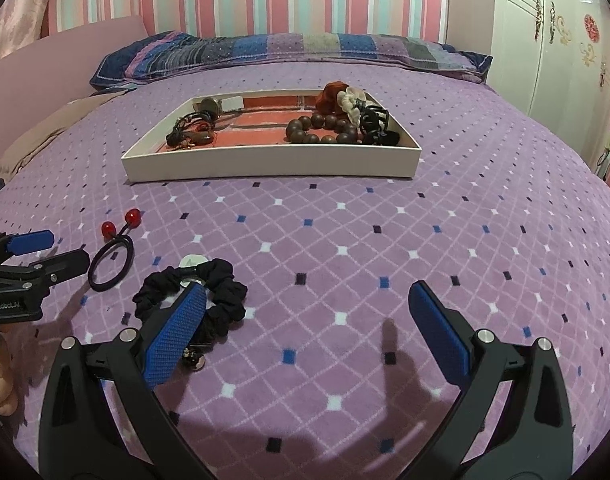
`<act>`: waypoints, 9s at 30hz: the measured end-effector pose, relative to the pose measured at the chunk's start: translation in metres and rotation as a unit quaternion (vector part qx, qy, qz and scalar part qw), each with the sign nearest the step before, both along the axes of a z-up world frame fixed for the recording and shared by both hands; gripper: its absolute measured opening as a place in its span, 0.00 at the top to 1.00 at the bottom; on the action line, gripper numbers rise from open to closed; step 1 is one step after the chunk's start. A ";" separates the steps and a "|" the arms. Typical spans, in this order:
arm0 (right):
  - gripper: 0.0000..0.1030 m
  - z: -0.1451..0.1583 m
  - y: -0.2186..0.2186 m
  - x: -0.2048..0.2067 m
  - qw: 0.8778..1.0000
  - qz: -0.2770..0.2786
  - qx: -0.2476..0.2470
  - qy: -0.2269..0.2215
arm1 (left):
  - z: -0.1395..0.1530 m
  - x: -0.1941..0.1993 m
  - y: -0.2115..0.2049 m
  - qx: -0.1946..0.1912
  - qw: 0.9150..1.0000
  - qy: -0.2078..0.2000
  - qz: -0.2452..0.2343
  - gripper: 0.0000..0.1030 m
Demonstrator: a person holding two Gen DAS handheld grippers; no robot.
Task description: Organize jewelry
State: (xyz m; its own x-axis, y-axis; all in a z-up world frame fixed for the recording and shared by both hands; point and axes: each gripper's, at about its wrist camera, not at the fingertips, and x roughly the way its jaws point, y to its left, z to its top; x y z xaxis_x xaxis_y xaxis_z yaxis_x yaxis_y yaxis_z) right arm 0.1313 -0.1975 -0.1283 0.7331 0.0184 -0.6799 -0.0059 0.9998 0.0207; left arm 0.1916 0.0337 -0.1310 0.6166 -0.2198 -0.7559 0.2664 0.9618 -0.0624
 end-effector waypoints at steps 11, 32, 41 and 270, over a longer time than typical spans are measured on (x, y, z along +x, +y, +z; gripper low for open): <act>0.05 -0.014 0.004 0.012 1.000 0.008 -0.001 0.025 | -0.013 0.006 -0.008 0.018 1.000 0.005 -0.002 0.13; 0.63 -0.015 0.009 0.011 0.999 0.046 0.012 0.021 | -0.011 0.006 -0.006 0.018 1.000 -0.003 0.006 0.53; 0.84 -0.014 0.011 0.011 0.998 0.060 0.021 0.020 | -0.010 0.007 -0.006 0.021 1.000 -0.005 0.009 0.69; 0.04 0.099 -0.015 -0.108 0.994 -0.031 -0.019 -0.108 | 0.093 -0.131 -0.014 0.028 0.985 -0.133 0.108 0.04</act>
